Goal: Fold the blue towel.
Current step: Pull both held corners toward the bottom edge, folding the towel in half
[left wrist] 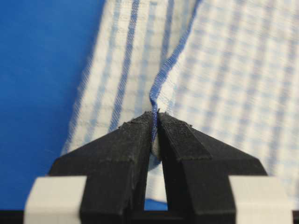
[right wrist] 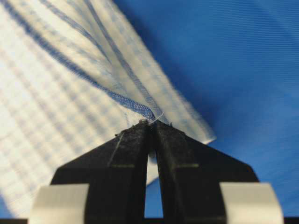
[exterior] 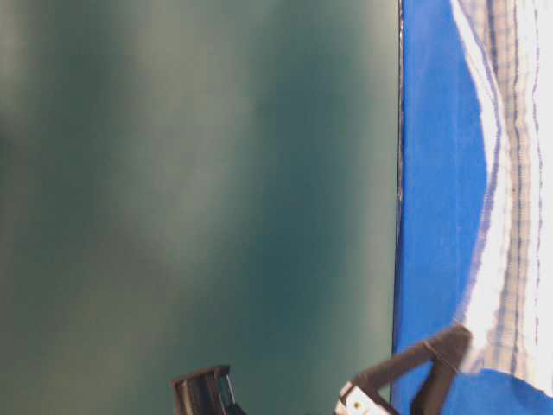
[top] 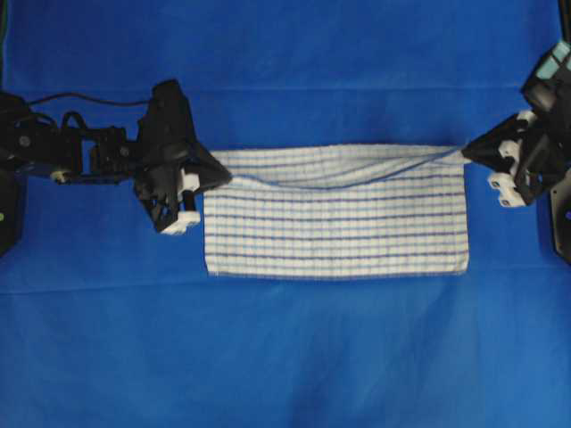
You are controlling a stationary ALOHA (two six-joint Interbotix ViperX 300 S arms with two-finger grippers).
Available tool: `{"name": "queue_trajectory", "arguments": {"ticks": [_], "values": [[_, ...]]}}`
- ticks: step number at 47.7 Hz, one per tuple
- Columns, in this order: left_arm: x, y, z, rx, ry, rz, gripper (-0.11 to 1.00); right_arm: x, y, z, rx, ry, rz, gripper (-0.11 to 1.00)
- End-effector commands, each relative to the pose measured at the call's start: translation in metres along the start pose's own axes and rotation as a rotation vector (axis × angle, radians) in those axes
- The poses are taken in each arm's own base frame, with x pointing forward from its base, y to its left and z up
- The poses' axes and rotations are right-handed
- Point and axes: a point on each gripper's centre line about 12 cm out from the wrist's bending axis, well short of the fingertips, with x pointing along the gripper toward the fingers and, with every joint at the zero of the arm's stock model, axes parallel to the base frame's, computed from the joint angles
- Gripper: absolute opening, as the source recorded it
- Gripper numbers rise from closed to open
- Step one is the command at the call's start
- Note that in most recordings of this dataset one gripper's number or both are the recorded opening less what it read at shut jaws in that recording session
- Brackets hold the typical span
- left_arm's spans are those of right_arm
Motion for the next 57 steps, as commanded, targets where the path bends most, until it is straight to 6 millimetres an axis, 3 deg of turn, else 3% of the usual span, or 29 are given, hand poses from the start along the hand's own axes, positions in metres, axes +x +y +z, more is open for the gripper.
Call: {"name": "queue_trajectory", "arguments": {"ticks": [1, 13, 21, 57], "values": [[-0.007, -0.016, 0.005, -0.002, -0.016, -0.040, 0.04, -0.005, 0.014, -0.002, -0.030, 0.013, 0.053, 0.07], [-0.011, -0.055, -0.010, 0.010, 0.033, -0.130, 0.04, -0.010, 0.039, -0.026, -0.087, 0.132, 0.137, 0.07], [-0.012, -0.070, -0.014, 0.014, 0.047, -0.165, 0.04, -0.009, 0.048, -0.035, -0.102, 0.178, 0.162, 0.07], [-0.012, -0.072, -0.016, 0.022, 0.052, -0.170, 0.04, 0.006, 0.057, -0.046, -0.126, 0.249, 0.153, 0.07]]}}
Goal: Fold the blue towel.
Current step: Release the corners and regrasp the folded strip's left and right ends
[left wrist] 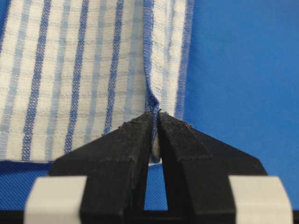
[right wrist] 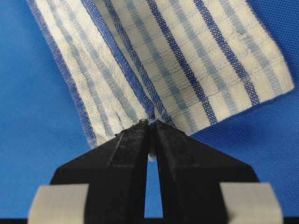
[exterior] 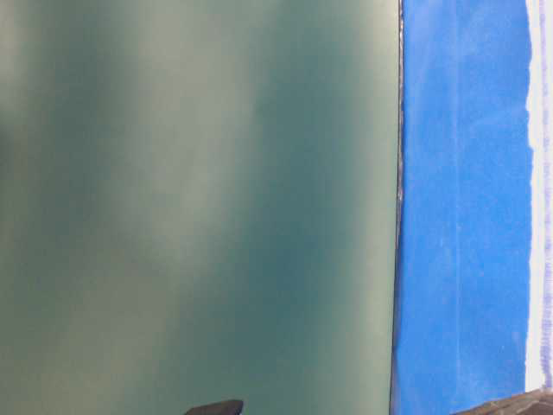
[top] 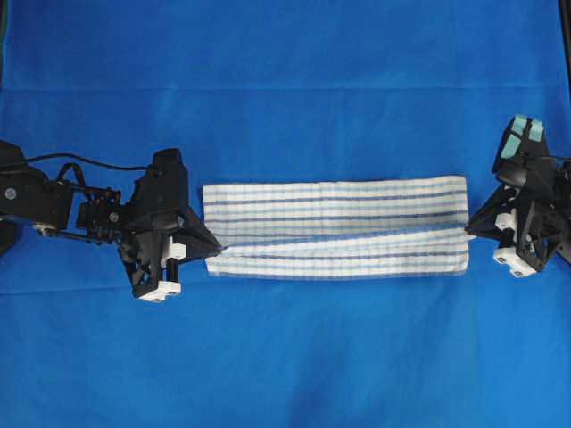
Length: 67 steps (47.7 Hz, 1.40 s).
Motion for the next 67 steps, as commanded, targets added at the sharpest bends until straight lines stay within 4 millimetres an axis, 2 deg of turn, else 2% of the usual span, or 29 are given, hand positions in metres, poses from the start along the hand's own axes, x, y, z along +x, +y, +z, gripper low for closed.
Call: {"name": "queue_trajectory", "arguments": {"ticks": [1, 5, 8, 11, 16, 18, 20, 27, 37, 42, 54, 67], "values": [[-0.002, -0.004, 0.007, 0.003, -0.022, -0.010, 0.04, -0.001, 0.008, 0.007, -0.012, -0.018, 0.024, 0.07], [-0.002, -0.004, 0.007, 0.003, -0.022, -0.010, 0.05, -0.001, 0.012, 0.007, -0.027, -0.015, 0.034, 0.07], [-0.002, -0.003, 0.006, 0.003, -0.021, -0.010, 0.13, -0.002, 0.014, 0.008, -0.033, -0.016, 0.040, 0.10], [-0.002, -0.003, 0.006, 0.004, -0.022, -0.010, 0.26, -0.002, 0.016, 0.010, -0.037, -0.021, 0.043, 0.26], [-0.004, 0.000, 0.008, 0.003, -0.024, -0.001, 0.56, -0.005, 0.020, 0.016, -0.066, -0.039, 0.050, 0.56], [-0.004, 0.003, 0.009, -0.002, -0.026, 0.005, 0.65, -0.006, 0.021, 0.019, -0.085, -0.048, 0.048, 0.65], [-0.005, 0.006, 0.010, -0.006, -0.025, 0.014, 0.70, -0.007, 0.021, 0.021, -0.104, -0.056, 0.042, 0.68], [-0.009, 0.026, 0.017, -0.039, -0.037, 0.060, 0.67, -0.012, 0.012, 0.033, -0.114, -0.100, 0.001, 0.62], [-0.012, 0.047, 0.023, -0.035, -0.055, 0.111, 0.67, -0.015, -0.020, 0.044, -0.041, -0.113, -0.126, 0.62], [-0.012, 0.050, 0.025, -0.019, -0.055, 0.120, 0.67, -0.013, -0.030, 0.047, -0.022, -0.110, -0.164, 0.62], [-0.010, 0.052, 0.023, -0.016, -0.048, 0.122, 0.67, -0.004, -0.036, 0.044, -0.012, -0.066, -0.191, 0.62], [0.013, 0.063, 0.003, -0.030, 0.008, 0.146, 0.67, 0.019, -0.057, 0.042, 0.023, -0.015, -0.250, 0.62]]}}
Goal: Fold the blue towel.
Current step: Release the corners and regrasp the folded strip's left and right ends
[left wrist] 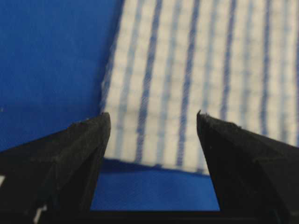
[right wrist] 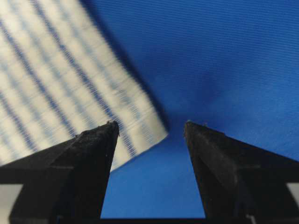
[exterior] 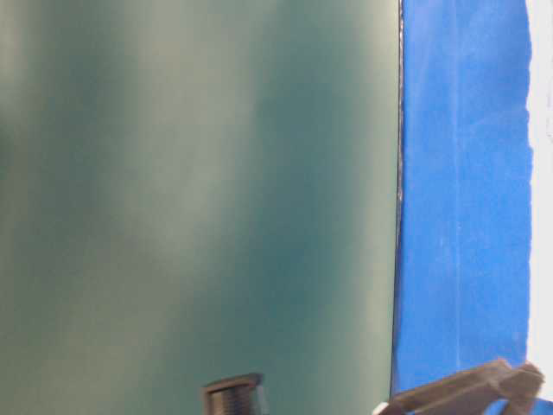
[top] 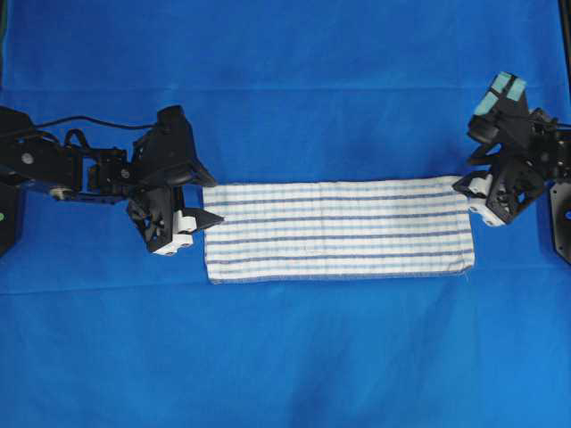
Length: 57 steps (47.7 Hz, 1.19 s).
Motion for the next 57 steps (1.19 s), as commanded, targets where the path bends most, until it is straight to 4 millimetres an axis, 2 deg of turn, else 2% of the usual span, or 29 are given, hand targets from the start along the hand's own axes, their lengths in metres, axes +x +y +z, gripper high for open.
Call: {"name": "queue_trajectory", "arguments": {"ticks": [1, 13, 23, 27, 30, 34, 36, 38, 48, 57], "values": [[0.005, 0.003, 0.005, -0.003, -0.024, 0.003, 0.67, 0.005, -0.001, 0.008, 0.003, -0.016, -0.002, 0.62], [0.013, 0.012, -0.013, -0.018, 0.031, 0.027, 0.67, 0.026, -0.002, 0.001, -0.008, 0.032, -0.007, 0.62], [0.014, 0.014, -0.013, -0.044, 0.037, 0.034, 0.62, 0.028, -0.001, 0.001, -0.013, 0.042, -0.010, 0.61], [0.014, 0.014, -0.013, -0.048, 0.041, 0.035, 0.47, 0.027, 0.001, 0.000, -0.024, 0.044, -0.005, 0.56], [0.014, 0.014, -0.013, -0.047, 0.046, 0.034, 0.32, 0.028, 0.003, -0.001, -0.035, 0.046, 0.000, 0.46], [0.014, 0.013, -0.013, -0.045, 0.048, 0.032, 0.11, 0.027, 0.007, -0.001, -0.048, 0.044, 0.009, 0.21], [0.014, 0.012, -0.013, -0.044, 0.050, 0.032, 0.05, 0.027, 0.007, -0.002, -0.052, 0.044, 0.011, 0.09], [0.015, 0.012, -0.013, -0.044, 0.048, 0.030, 0.05, 0.027, 0.008, -0.002, -0.054, 0.043, 0.012, 0.04], [0.014, 0.011, -0.013, -0.043, 0.061, 0.031, 0.05, 0.027, 0.008, -0.002, -0.054, 0.043, 0.012, 0.05], [0.010, 0.009, -0.002, -0.042, 0.064, 0.030, 0.05, 0.020, 0.009, 0.004, -0.048, 0.010, 0.022, 0.05]]}}
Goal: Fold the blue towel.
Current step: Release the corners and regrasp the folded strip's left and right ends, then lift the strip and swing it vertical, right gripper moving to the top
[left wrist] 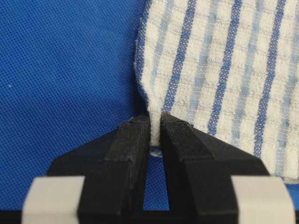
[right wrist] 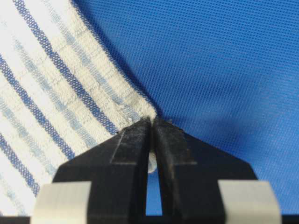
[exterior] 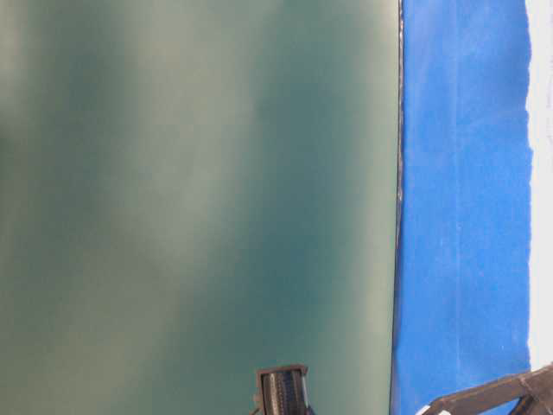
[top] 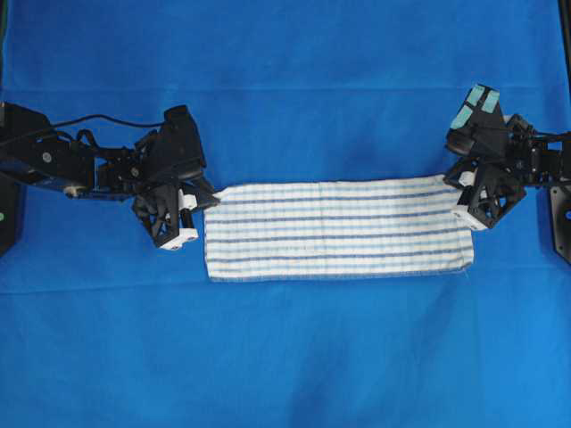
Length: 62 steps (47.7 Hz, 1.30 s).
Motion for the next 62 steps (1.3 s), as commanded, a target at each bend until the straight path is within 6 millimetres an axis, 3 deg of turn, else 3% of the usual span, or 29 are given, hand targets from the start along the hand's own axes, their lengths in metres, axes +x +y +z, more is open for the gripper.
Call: {"name": "queue_trajectory", "arguments": {"ticks": [1, 17, 34, 48, 62], "values": [[-0.008, -0.004, 0.014, 0.002, -0.020, -0.008, 0.05, -0.008, 0.003, 0.009, 0.001, -0.040, 0.011, 0.05], [-0.056, -0.013, 0.052, 0.004, -0.085, -0.027, 0.05, -0.065, 0.003, 0.034, 0.020, -0.172, 0.012, 0.05], [-0.079, -0.025, 0.056, 0.026, -0.125, -0.060, 0.05, -0.120, 0.010, 0.033, 0.006, -0.316, 0.084, 0.05], [-0.084, -0.042, 0.064, 0.054, -0.162, -0.103, 0.05, -0.112, 0.014, 0.037, -0.006, -0.315, 0.093, 0.05], [-0.080, -0.084, 0.083, 0.072, -0.246, -0.205, 0.05, -0.102, 0.012, 0.077, -0.015, -0.386, 0.055, 0.05]]}}
